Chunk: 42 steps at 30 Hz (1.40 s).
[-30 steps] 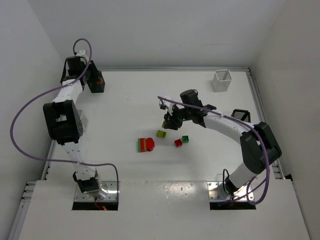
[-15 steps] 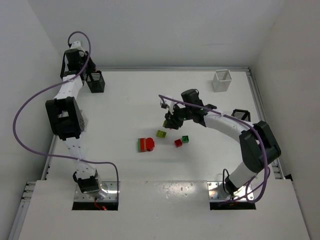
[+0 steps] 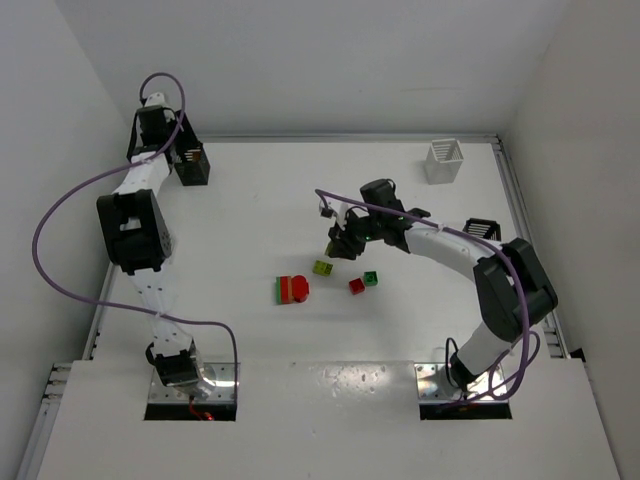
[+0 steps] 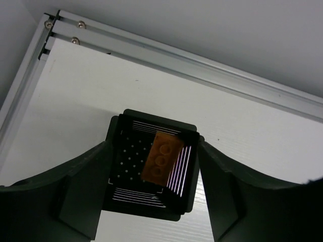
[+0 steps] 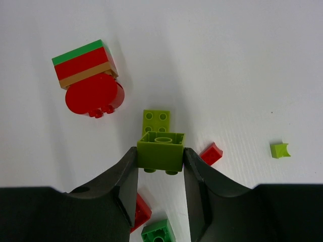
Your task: Sort the legos into containers by color
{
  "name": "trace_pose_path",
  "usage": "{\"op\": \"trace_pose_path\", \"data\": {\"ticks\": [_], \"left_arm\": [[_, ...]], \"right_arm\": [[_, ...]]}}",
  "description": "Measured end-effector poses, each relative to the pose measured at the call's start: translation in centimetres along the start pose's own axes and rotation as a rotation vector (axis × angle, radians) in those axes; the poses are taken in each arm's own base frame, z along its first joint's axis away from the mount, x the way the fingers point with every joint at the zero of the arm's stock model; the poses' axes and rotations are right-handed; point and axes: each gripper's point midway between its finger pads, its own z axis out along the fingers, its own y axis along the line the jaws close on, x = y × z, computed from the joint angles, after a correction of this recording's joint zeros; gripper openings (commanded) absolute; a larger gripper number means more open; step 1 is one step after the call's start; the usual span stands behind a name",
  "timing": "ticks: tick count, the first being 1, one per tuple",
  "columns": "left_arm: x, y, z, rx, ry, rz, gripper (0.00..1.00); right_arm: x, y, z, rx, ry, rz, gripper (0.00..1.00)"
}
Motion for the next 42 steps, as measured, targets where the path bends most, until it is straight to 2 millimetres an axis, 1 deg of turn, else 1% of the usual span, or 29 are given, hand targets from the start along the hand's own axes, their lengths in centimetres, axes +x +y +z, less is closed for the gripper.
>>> {"op": "trace_pose_path", "data": {"ticks": [6,9,11,13,15,17,18,20,21,22,23,24,25,26,27,28,30,32,33,35,37,38,39,40,42], "left_arm": [[-0.6,0.1,0.0,-0.014,-0.014,-0.012,0.75],[-0.9,-0.3,-0.2,0.0,-0.01,-0.027,0.75],[-1.3,-0.8,-0.9,0.022,-0.004,-0.034,0.75],[-2.3,-1.7,-2.3,0.058,-0.003,-0.03,0.75],[-3.7,-3.2,-4.6,0.113,-0.011,0.013,0.74],[-5.6,-5.2,-8.3,0.173,-0.027,0.085,0.76],[-6.3,-6.3,-10.2,0.201,-0.037,0.121,0.78],[-7.2,-9.8,-14.7,0.283,-0.052,0.197,0.83],[-7.3,-11.3,-16.7,0.324,-0.056,0.225,0.86],[-7.1,-12.6,-18.5,0.364,-0.054,0.253,0.93],[-6.3,-14.2,-20.4,0.419,-0.041,0.285,1.0],[-5.3,-15.2,-21.8,0.457,-0.025,0.309,1.0],[-4.1,-15.6,-22.9,0.486,0.001,0.326,1.0],[-2.7,-15.5,-23.7,0.502,0.034,0.334,1.0],[-1.2,-15.1,-24.0,0.506,0.071,0.34,1.0],[0.6,-14.6,-24.3,0.504,0.119,0.345,1.0],[3.6,-13.8,-24.4,0.5,0.204,0.347,1.0],[5.4,-13.4,-24.6,0.501,0.265,0.343,1.0],[6.1,-13.6,-24.9,0.508,0.286,0.342,1.0],[6.7,-14.4,-25.4,0.526,0.303,0.35,1.0],[7.2,-16.0,-26.1,0.557,0.305,0.372,1.0],[7.3,-16.3,-26.3,0.562,0.305,0.378,1.0],[7.8,-17.6,-26.9,0.591,0.307,0.4,1.0],[8.0,-18.1,-27.2,0.602,0.307,0.411,1.0],[8.4,-19.0,-27.8,0.625,0.305,0.433,1.0]], "right_arm": [[-0.2,-0.3,-0.1,0.011,-0.009,0.021,0.0],[-0.1,-1.2,-0.5,0.038,-0.016,0.073,0.0],[0.2,-2.2,-1.1,0.073,-0.02,0.127,0.0],[0.5,-3.4,-2.0,0.12,-0.023,0.179,0.0],[0.9,-4.9,-3.7,0.18,-0.022,0.24,0.0],[1.2,-6.3,-5.8,0.247,-0.023,0.29,0.0],[1.3,-7.0,-7.0,0.278,-0.022,0.313,0.0],[1.7,-8.1,-9.4,0.345,-0.016,0.352,0.0],[1.9,-8.5,-10.6,0.375,-0.008,0.367,0.0],[2.2,-8.9,-11.9,0.41,0.004,0.386,0.0],[2.5,-9.4,-13.2,0.447,0.013,0.398,0.0],[3.0,-9.8,-14.5,0.481,0.026,0.413,0.0],[3.4,-9.9,-15.5,0.507,0.04,0.427,0.0],[4.1,-10.2,-16.9,0.543,0.058,0.442,0.0],[4.9,-10.2,-18.1,0.574,0.08,0.458,0.0],[5.7,-10.2,-19.6,0.611,0.103,0.475,0.0],[7.3,-10.2,-22.5,0.687,0.142,0.512,0.0],[8.7,-10.1,-25.0,0.757,0.183,0.551,0.0],[9.4,-10.0,-26.1,0.785,0.202,0.571,0.0],[10.6,-10.0,-28.0,0.837,0.238,0.607,0.0],[12.0,-10.1,-29.7,0.877,0.269,0.648,0.0],[12.5,-10.1,-30.2,0.887,0.28,0.665,0.0],[13.1,-10.2,-30.8,0.897,0.289,0.69,0.0],[13.6,-10.3,-31.2,0.899,0.299,0.713,0.0],[14.5,-11.2,-31.7,0.901,0.311,0.751,0.0]]}}
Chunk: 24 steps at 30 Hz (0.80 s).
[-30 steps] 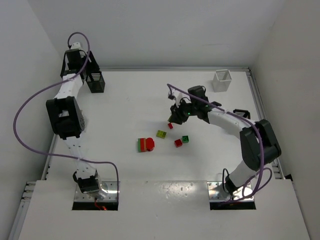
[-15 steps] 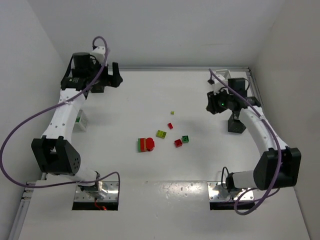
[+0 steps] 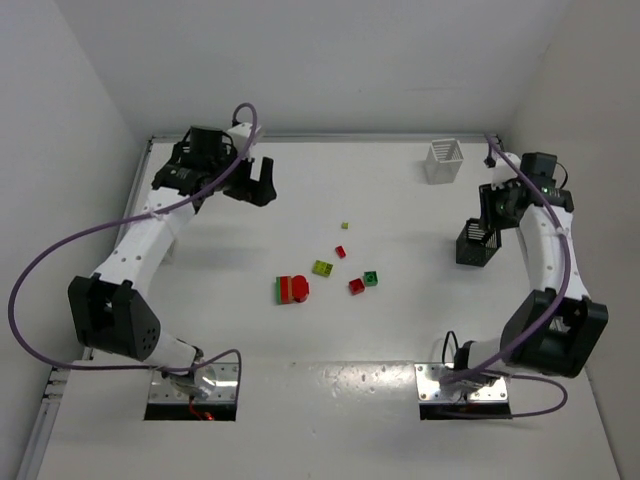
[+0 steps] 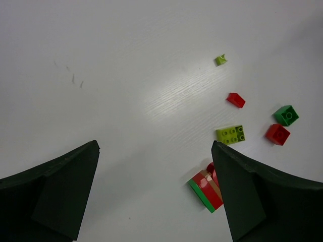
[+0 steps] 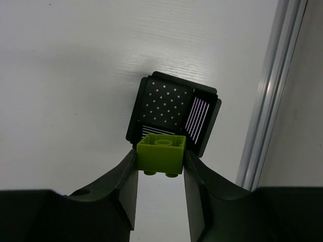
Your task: Sort the legos into containers by color
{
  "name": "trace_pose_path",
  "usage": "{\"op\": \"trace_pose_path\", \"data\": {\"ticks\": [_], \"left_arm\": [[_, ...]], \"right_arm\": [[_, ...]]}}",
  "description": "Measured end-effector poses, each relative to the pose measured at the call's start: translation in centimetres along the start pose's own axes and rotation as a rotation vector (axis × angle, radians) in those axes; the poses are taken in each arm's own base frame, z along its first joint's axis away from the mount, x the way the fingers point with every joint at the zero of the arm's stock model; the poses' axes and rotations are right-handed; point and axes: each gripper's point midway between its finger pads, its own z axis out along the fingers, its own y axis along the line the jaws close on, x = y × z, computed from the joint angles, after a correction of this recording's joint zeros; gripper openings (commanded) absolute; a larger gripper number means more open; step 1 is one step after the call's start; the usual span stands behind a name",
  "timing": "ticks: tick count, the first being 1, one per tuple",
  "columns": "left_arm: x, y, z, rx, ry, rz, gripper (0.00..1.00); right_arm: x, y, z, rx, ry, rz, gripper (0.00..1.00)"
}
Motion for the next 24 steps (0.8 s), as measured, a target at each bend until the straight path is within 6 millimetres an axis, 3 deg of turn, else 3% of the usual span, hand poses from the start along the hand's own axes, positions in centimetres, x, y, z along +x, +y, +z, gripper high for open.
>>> {"op": "trace_pose_path", "data": {"ticks": [2,11,16,20,24], "left_arm": [[0.2,-0.2,-0.2,-0.001,0.001,0.011,1.0],[1.3,0.1,-0.8,-0.03,0.015,0.032,1.0],[2.9,0.1,-0.7,-0.021,0.045,0.056,1.0],[3.6,-0.1,-0.9,-0.011,0.058,0.073,1.0],[3.8,-0.1,-0.9,-0.009,0.062,0.082,1.0]], "right_arm": [[0.1,-0.6,0.9,-0.007,0.025,0.019,0.0],[1.9,-1.4,3.2,-0.052,0.118,0.077,0.35],[2.0,-1.6,3.1,-0.051,0.119,0.084,0.42],[2.0,-1.6,3.1,-0.055,0.117,0.077,0.54],[1.7,-1.6,3.0,-0.059,0.11,0.072,0.55]]}}
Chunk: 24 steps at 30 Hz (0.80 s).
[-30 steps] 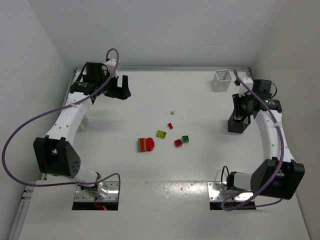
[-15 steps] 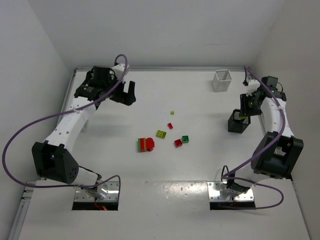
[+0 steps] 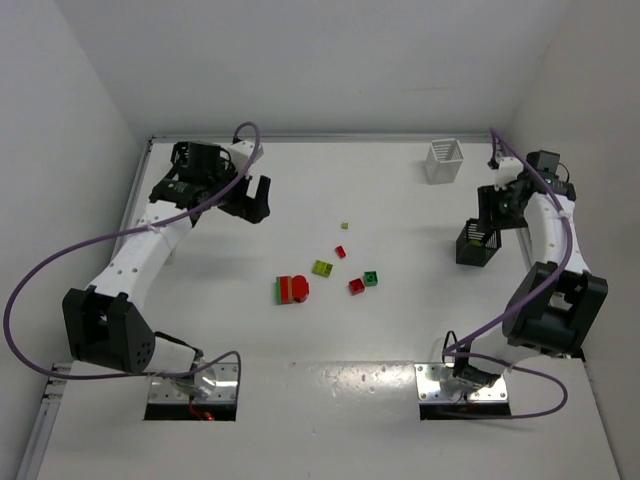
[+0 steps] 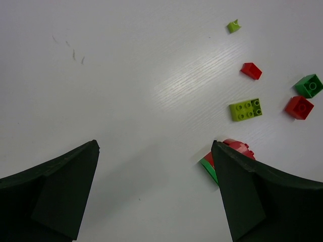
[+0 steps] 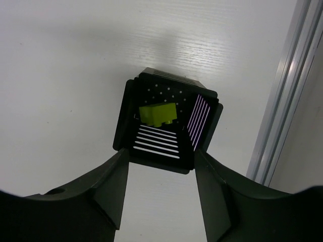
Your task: Sort the legos into containers by color
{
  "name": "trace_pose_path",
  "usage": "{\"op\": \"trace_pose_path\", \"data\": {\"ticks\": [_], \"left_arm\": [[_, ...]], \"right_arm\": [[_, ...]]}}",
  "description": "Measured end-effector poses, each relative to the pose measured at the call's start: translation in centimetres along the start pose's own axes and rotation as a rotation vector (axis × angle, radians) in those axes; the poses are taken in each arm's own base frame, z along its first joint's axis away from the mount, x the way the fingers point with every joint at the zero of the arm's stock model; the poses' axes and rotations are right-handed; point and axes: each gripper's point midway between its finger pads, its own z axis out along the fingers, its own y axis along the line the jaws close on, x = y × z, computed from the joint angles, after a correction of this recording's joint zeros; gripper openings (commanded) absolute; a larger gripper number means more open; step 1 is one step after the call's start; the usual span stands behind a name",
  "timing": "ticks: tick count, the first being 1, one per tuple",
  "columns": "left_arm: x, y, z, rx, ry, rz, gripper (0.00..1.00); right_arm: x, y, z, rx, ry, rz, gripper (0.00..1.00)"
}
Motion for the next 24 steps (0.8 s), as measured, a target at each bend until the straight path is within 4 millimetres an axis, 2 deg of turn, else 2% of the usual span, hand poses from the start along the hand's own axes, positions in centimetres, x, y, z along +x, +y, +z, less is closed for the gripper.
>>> {"op": "trace_pose_path", "data": {"ticks": [3,5,8,11,16,19,24], "left_arm": [[0.0,0.0,0.0,0.0,0.0,0.001,1.0],[0.0,0.0,-0.1,0.001,0.001,0.007,1.0],[0.3,-0.1,-0.3,0.003,0.003,0.016,1.0],[1.3,-0.1,-0.3,0.003,0.019,0.017,1.0],[2.4,0.0,-0.3,0.01,0.048,0.01,1.0],[2.4,0.4,-0.5,0.01,0.045,-0.002,1.0],[2.4,0.6,-0.6,0.023,0.039,-0.015,1.0]], "right_arm": [[-0.8,0.0,-0.4,-0.007,-0.021,-0.007,0.55],[-1.6,0.3,-0.8,-0.027,-0.044,-0.023,0.49],[-2.3,1.6,-1.0,-0.088,-0.077,-0.084,0.47],[-1.7,5.7,-1.5,-0.221,-0.107,-0.202,0.49],[1.2,15.5,-2.2,-0.501,-0.09,-0.462,0.5],[3.1,20.4,-2.0,-0.63,-0.06,-0.642,0.52],[5.4,25.5,-1.3,-0.747,-0.028,-0.923,0.55]]}}
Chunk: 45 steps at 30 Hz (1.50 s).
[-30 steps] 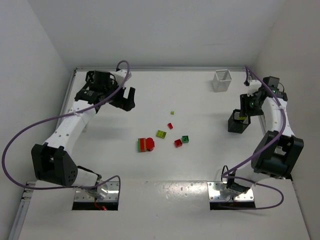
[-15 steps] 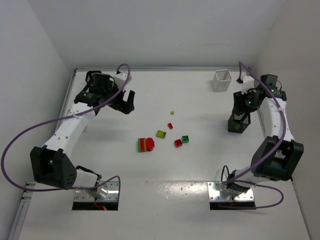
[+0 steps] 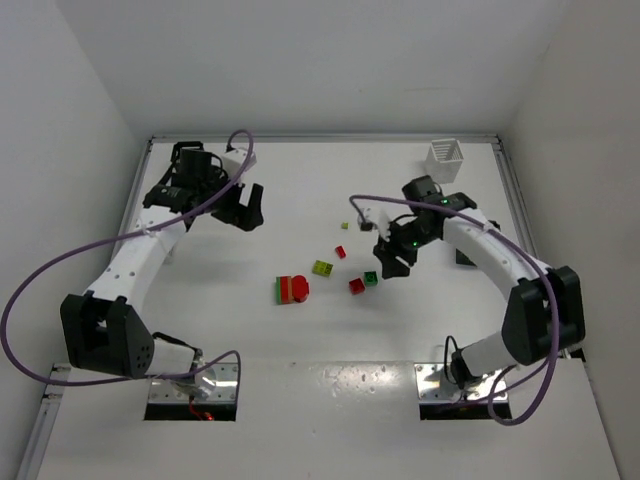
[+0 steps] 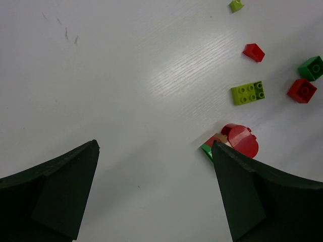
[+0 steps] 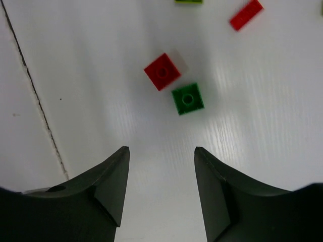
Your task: Sort the legos into containers by color
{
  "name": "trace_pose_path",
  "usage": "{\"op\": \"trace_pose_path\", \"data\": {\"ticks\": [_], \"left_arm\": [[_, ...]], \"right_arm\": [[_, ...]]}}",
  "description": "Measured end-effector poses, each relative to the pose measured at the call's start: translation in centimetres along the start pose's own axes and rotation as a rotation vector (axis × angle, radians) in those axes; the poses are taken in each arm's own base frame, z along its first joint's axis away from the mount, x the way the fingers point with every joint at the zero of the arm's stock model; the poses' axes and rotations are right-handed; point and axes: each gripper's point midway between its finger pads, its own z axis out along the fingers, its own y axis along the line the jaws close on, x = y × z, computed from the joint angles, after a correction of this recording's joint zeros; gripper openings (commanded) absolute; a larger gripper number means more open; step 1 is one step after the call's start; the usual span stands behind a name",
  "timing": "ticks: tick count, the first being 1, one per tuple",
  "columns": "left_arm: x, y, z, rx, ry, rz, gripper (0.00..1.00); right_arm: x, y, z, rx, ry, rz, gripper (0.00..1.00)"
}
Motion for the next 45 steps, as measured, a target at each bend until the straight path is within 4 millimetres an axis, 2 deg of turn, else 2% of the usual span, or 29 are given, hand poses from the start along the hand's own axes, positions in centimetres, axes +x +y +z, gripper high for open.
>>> {"op": "trace_pose_path", "data": {"ticks": [5,10,17,24,26,28,29,30,34,37,40,42,45], "left_arm": [[0.0,0.7,-0.3,-0.001,-0.007,-0.021,1.0],[0.1,1.1,-0.4,0.0,-0.011,-0.032,1.0],[0.5,1.2,0.1,0.005,0.005,-0.047,1.0],[1.0,1.6,0.7,0.005,0.028,-0.065,1.0],[1.1,1.6,0.7,0.005,0.03,-0.067,1.0],[1.1,1.6,0.7,0.005,0.03,-0.069,1.0],[1.1,1.6,0.7,0.005,0.03,-0.069,1.0],[1.1,1.6,0.7,0.005,0.03,-0.07,1.0],[1.1,1.7,0.7,0.002,0.029,-0.072,1.0],[1.1,1.9,0.7,-0.001,0.03,-0.075,1.0],[1.2,1.9,0.7,0.0,0.032,-0.076,1.0],[1.2,1.9,0.8,0.0,0.031,-0.076,1.0],[1.0,2.0,0.8,-0.002,0.026,-0.078,1.0]], "right_arm": [[-0.2,1.8,3.8,-0.111,0.076,-0.247,0.64],[0.4,2.6,6.4,-0.152,0.128,-0.445,0.72],[0.8,2.3,9.9,-0.171,0.181,-0.573,0.74],[1.3,1.8,12.3,-0.17,0.215,-0.609,0.74],[1.4,1.5,12.8,-0.165,0.223,-0.61,0.71],[1.5,1.5,13.2,-0.167,0.229,-0.61,0.61],[1.6,1.4,13.3,-0.165,0.233,-0.607,0.55],[1.6,1.3,13.4,-0.162,0.236,-0.609,0.42],[1.3,0.9,13.6,-0.136,0.232,-0.607,0.17],[1.1,0.4,13.6,-0.114,0.223,-0.583,0.13],[0.5,-0.4,13.2,-0.074,0.209,-0.487,0.09],[-0.9,-2.4,12.2,-0.002,0.182,-0.401,0.07],[-4.1,-7.4,9.4,0.161,0.098,-0.277,0.06]]}}
